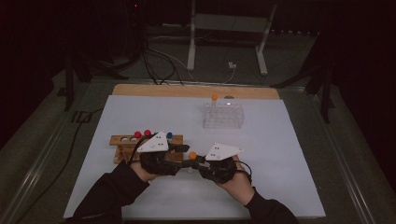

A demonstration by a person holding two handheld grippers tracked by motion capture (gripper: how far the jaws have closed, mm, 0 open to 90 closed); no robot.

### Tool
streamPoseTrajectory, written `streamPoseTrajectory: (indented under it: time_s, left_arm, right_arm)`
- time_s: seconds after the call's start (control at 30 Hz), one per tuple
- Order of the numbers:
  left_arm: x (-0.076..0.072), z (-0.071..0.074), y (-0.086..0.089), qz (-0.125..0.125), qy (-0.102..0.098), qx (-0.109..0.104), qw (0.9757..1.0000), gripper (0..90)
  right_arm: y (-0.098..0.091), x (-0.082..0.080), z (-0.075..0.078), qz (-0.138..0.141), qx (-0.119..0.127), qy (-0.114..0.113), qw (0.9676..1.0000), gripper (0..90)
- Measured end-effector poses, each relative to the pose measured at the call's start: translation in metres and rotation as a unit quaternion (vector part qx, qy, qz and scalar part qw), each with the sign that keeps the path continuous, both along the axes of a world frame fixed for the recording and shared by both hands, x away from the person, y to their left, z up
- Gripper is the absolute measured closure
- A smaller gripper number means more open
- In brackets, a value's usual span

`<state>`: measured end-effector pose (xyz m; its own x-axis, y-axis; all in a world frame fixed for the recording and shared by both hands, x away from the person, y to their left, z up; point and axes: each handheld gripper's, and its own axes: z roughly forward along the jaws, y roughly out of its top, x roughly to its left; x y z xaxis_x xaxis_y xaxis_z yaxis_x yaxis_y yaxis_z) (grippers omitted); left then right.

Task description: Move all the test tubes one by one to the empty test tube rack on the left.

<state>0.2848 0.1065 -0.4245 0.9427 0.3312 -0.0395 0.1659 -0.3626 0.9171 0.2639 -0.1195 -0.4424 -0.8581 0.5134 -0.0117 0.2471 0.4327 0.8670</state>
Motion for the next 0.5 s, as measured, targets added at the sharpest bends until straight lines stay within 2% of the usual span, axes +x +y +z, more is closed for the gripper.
streamPoseTrajectory:
  time_s: [0.33,0.5]
  left_arm:
    - [0.0032,0.0018,-0.008,-0.008,-0.004,-0.007,0.9999,67.5]
    - [0.0047,0.0028,-0.0099,-0.011,-0.004,-0.002,0.9999,70.4]
  right_arm:
    - [-0.001,-0.0003,0.0008,-0.002,-0.001,-0.002,1.0,74.2]
    - [-0.0027,0.0004,0.0015,-0.005,0.001,-0.003,1.0,74.2]
